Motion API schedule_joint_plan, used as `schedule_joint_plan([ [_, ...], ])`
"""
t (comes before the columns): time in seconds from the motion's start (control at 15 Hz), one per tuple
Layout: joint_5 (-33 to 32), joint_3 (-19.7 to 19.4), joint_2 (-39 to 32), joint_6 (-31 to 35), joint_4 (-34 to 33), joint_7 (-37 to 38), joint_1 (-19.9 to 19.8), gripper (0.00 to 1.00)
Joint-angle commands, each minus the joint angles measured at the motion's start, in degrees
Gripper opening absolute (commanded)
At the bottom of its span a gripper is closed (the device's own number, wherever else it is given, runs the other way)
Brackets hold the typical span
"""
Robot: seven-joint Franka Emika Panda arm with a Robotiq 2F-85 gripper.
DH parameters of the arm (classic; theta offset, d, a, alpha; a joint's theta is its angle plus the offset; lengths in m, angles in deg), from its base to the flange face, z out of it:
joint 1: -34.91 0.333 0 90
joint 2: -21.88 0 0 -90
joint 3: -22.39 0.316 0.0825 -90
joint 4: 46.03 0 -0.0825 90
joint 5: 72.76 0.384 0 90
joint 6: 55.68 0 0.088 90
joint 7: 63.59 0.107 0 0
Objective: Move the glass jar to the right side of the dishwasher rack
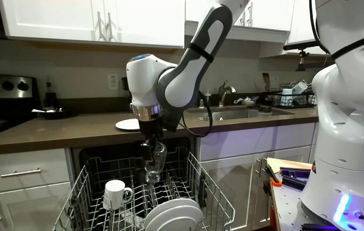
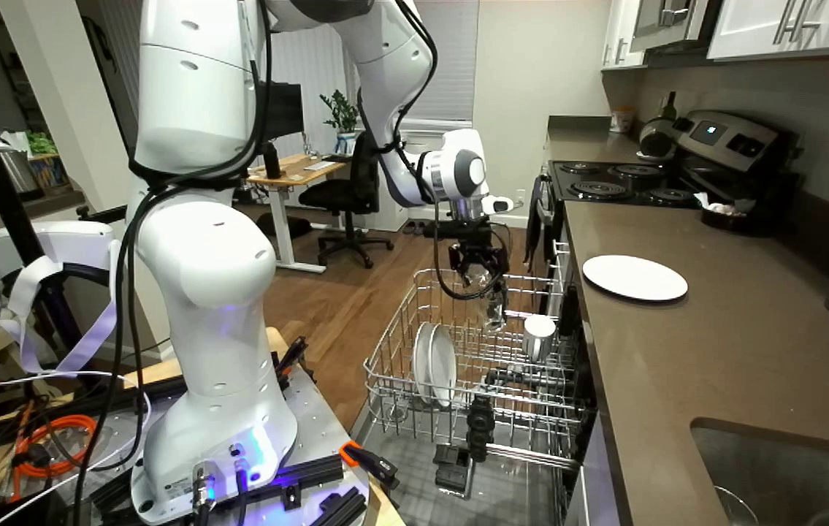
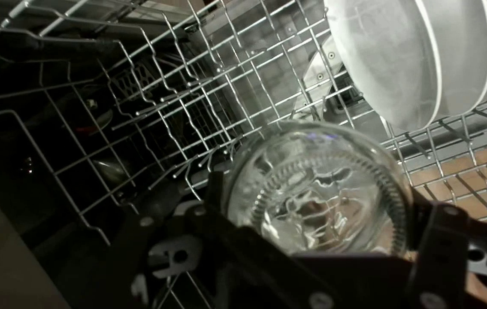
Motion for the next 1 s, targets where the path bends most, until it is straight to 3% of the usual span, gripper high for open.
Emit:
schedule_joint_plan([
  [0.0, 3.00, 0.05, -2.57, 2.90, -1.54, -1.27, -1.70, 0.63],
  [0.93, 10.51, -3.11, -13.44, 4.66, -10.16, -1.81, -2.99, 0.63],
])
